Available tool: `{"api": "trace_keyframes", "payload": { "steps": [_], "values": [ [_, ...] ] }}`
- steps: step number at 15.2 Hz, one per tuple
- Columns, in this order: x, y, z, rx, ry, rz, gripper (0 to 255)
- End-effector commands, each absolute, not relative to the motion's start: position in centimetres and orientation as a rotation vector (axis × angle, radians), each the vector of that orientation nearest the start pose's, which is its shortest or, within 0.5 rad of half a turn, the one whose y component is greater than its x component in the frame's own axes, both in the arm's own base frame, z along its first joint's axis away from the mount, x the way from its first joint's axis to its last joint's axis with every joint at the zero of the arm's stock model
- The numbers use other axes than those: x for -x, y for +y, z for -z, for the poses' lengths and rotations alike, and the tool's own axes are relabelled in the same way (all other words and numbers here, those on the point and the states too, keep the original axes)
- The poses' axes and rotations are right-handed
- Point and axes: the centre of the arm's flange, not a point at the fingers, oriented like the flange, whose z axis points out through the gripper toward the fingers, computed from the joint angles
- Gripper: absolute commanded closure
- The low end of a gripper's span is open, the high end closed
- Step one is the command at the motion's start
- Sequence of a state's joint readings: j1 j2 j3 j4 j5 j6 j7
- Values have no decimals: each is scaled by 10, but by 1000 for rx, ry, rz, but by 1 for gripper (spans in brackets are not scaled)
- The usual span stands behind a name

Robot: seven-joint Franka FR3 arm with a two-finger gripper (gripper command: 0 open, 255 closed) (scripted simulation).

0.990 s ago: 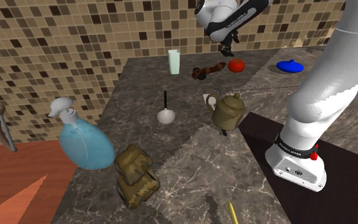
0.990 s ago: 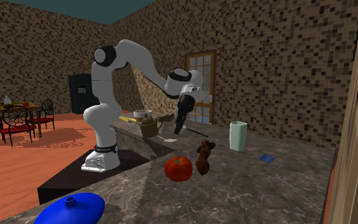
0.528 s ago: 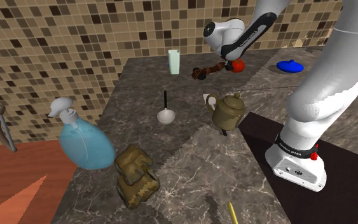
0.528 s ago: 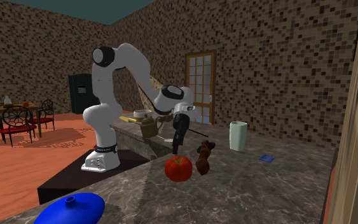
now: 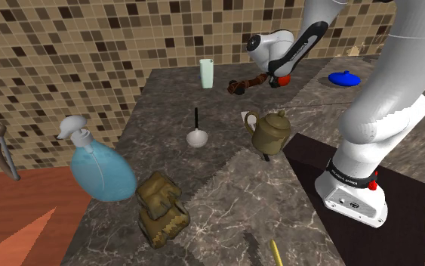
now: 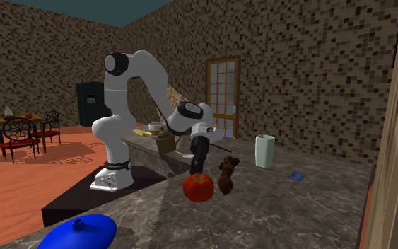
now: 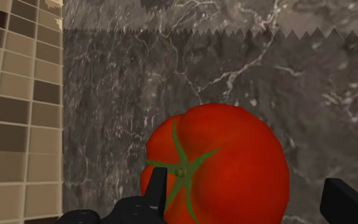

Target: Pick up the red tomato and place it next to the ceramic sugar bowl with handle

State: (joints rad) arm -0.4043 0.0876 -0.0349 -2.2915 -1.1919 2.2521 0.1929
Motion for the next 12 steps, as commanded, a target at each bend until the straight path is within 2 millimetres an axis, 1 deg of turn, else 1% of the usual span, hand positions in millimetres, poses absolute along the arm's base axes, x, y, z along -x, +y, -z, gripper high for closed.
{"api": "trace_keyframes", "payload": {
  "steps": [1,7,8,12],
  "values": [
    [-460,-247,-313,-2279,266,261,0],
    [-460,-247,-313,-2279,266,261,0],
    [-460,-247,-313,-2279,266,261,255],
    [-460,-247,-313,-2279,266,261,255]
  ]
}}
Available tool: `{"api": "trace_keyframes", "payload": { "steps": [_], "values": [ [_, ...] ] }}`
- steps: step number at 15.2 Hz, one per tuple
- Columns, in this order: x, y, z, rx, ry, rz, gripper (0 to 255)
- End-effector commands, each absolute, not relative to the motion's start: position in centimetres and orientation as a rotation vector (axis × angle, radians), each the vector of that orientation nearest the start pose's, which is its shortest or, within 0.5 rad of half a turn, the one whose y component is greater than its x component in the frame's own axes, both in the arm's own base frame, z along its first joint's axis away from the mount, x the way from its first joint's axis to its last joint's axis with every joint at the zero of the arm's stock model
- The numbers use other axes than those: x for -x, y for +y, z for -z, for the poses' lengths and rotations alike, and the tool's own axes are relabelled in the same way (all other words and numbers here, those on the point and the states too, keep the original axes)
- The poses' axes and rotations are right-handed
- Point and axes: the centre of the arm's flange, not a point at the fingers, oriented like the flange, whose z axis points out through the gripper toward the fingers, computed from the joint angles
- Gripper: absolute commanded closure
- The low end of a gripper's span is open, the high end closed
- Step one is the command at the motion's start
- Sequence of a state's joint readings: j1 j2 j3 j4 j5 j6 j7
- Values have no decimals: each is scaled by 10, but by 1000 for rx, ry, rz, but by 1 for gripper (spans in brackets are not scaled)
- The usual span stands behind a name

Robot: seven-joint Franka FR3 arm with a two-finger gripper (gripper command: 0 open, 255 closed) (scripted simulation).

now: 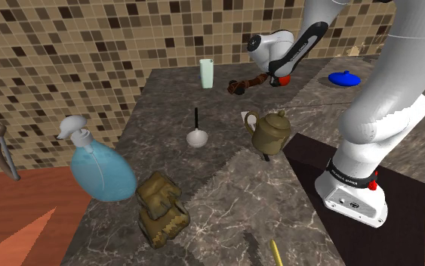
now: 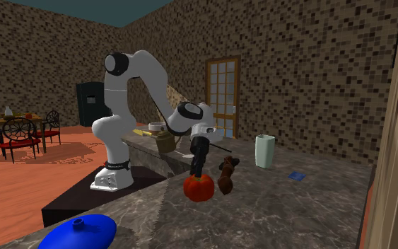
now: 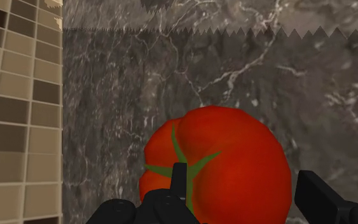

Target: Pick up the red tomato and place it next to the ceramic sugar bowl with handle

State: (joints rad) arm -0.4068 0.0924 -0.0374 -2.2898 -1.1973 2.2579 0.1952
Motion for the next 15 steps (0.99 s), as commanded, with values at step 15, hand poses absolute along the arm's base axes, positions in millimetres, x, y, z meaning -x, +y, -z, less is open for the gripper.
{"api": "trace_keyframes", "payload": {
  "steps": [15],
  "values": [
    [-460,-247,-366,-2279,266,261,255]
  ]
}}
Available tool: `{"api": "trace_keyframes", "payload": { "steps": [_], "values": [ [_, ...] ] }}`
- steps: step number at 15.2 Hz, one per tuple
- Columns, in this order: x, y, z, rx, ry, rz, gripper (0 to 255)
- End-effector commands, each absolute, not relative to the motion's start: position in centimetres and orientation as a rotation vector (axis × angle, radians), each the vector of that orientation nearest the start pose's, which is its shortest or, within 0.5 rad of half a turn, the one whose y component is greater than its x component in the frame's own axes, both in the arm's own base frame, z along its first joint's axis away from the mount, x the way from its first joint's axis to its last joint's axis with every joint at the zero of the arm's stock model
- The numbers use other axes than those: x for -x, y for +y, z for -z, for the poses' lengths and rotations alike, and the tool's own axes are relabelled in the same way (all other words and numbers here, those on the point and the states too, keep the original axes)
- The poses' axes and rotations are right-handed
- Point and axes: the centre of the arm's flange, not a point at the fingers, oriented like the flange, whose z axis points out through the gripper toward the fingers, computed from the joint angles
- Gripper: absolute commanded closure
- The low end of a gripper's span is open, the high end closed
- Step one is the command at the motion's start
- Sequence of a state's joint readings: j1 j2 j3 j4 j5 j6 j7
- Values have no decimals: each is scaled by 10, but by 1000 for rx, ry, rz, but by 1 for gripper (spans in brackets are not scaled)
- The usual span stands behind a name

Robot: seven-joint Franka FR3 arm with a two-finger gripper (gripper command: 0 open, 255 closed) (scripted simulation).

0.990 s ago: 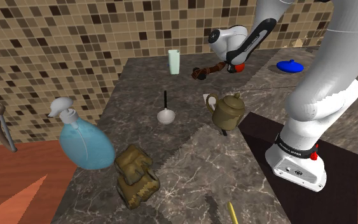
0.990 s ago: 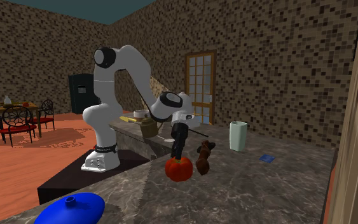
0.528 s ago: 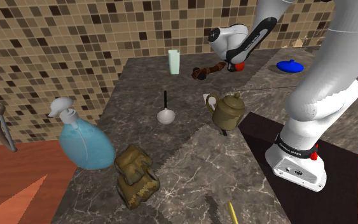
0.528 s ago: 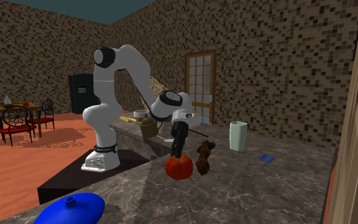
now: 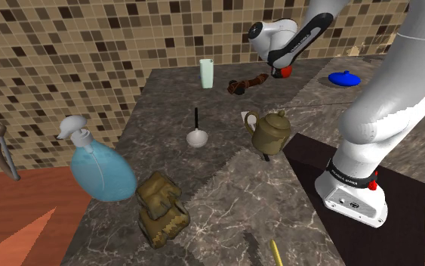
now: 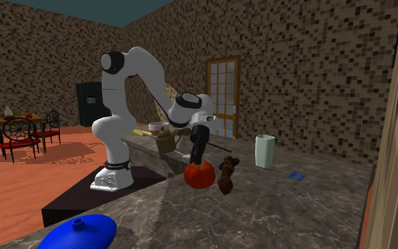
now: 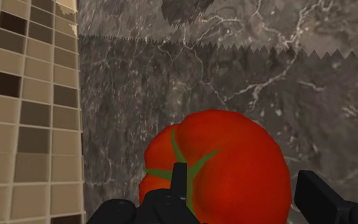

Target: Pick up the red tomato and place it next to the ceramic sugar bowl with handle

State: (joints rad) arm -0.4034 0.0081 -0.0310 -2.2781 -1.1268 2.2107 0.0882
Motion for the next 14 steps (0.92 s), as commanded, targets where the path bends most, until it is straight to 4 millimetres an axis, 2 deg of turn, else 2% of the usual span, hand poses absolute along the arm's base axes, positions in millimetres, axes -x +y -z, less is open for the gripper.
{"api": "trace_keyframes", "payload": {
  "steps": [1,14],
  "values": [
    [-460,-247,-371,-2279,266,261,255],
    [-460,-247,-440,-2279,266,261,255]
  ]
}}
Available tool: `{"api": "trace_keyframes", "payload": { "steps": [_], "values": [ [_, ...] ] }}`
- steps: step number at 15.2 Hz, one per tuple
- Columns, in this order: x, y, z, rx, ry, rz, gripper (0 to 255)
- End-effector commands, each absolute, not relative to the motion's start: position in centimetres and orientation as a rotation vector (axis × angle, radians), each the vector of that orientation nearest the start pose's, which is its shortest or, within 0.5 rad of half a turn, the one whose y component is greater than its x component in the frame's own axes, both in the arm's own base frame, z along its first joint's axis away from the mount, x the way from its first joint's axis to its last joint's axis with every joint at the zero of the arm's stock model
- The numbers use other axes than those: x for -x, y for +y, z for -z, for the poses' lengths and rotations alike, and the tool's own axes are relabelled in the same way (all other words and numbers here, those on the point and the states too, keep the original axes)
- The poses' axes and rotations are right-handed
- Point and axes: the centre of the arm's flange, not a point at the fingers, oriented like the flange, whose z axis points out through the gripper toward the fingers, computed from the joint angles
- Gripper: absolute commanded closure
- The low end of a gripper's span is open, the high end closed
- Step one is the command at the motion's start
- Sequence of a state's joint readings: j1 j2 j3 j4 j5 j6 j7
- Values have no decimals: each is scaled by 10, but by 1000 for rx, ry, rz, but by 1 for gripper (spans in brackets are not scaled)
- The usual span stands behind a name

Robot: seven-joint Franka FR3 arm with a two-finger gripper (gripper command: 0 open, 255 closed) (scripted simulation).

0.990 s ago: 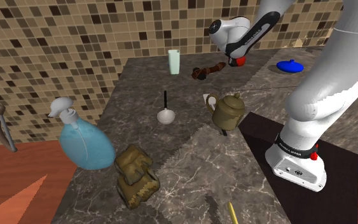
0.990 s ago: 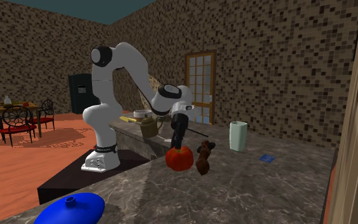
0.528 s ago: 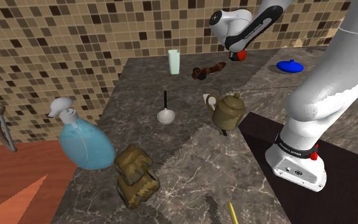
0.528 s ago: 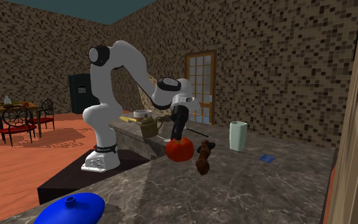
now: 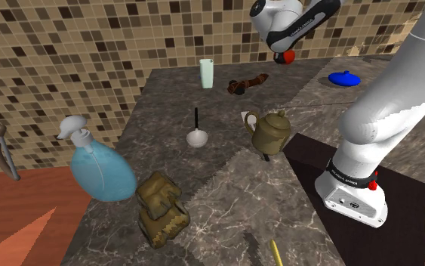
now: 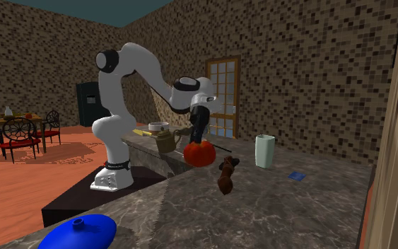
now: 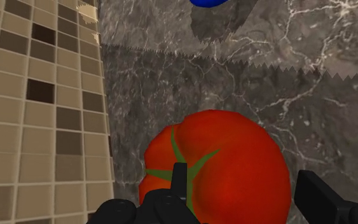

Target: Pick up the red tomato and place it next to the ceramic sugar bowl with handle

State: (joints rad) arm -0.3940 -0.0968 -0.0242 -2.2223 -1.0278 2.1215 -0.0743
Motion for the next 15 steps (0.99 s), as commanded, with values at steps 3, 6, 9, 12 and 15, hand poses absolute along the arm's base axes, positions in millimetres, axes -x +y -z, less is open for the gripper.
{"api": "trace_keyframes", "payload": {
  "steps": [3,6,9,12,15],
  "values": [
    [-460,-247,-456,-2279,266,261,255],
    [-460,-247,-471,-2279,266,261,255],
    [-460,-247,-487,-2279,266,261,255],
    [-460,-247,-503,-2279,266,261,255],
    [-460,-247,-519,-2279,266,261,255]
  ]
}}
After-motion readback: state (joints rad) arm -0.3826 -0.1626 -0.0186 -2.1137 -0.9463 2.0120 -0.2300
